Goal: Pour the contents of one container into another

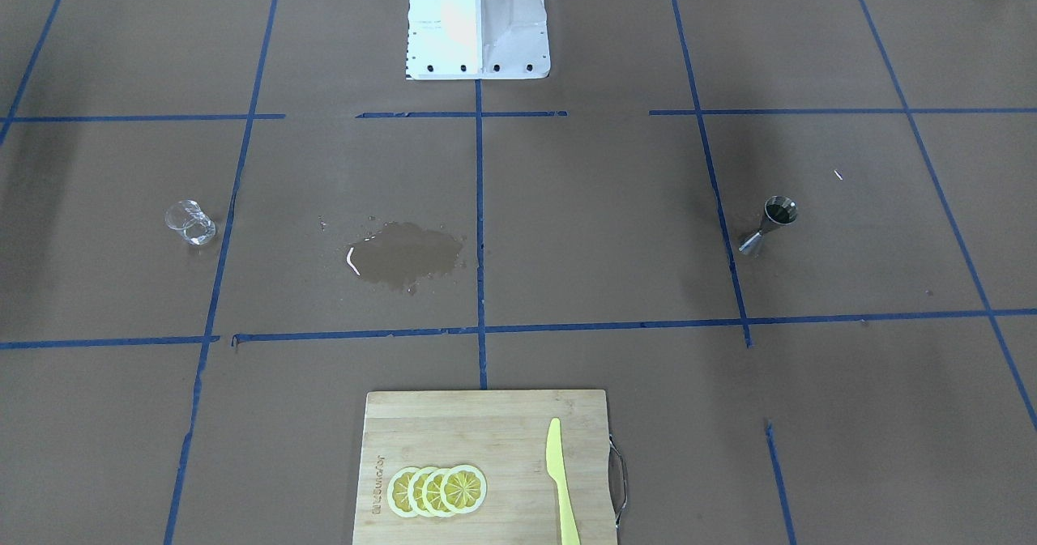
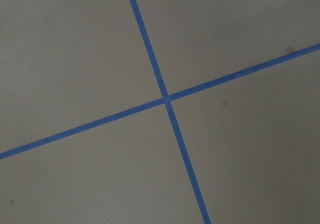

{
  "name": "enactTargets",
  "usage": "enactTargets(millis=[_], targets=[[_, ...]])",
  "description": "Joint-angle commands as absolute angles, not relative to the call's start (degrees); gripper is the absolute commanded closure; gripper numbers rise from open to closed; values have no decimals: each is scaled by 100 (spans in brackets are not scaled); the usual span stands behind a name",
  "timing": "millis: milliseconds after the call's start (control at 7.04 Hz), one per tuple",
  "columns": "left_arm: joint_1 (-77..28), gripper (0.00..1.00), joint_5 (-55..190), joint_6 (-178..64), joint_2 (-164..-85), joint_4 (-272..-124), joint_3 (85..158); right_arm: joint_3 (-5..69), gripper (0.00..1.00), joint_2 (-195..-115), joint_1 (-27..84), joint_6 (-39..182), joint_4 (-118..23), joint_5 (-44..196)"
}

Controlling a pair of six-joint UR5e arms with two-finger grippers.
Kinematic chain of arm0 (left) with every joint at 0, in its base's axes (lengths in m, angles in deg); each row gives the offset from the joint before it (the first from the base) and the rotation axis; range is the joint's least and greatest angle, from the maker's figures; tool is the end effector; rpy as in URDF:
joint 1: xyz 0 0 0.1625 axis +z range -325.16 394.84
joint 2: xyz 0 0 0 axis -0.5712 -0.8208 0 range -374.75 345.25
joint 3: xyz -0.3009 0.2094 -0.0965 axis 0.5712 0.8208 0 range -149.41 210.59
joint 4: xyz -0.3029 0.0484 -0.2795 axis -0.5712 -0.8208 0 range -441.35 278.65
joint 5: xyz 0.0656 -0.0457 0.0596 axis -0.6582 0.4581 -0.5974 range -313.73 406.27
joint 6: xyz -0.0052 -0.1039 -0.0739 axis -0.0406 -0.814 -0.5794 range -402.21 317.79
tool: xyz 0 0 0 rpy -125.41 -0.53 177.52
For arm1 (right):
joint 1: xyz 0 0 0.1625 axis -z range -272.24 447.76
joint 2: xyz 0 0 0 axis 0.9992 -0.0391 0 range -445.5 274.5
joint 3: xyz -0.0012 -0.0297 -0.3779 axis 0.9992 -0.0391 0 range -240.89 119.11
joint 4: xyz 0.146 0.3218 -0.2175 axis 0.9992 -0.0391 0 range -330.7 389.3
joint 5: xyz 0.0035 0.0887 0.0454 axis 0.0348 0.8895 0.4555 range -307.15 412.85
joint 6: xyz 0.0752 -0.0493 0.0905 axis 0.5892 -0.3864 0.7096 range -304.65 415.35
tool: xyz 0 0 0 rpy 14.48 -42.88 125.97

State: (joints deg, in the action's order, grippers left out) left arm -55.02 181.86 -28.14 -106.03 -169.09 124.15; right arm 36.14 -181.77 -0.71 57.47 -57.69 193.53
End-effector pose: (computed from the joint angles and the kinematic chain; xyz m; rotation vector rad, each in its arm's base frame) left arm -0.0409 -0.5039 0.5930 0.1393 0.7869 0.2527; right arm 0.0224 -0.4571 0.6082 0.0335 -0.8858 -0.0193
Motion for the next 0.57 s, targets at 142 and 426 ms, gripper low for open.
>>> enactTargets(millis=[142, 426], targets=[[-5507, 0, 18197, -3132, -10633, -16916, 12349, 3640, 0, -18403, -417, 5683, -5763, 19339], [-5516, 0, 18188, -3132, -10624, -16916, 12375, 3640, 0, -18368, -417, 5675, -5745, 19138]])
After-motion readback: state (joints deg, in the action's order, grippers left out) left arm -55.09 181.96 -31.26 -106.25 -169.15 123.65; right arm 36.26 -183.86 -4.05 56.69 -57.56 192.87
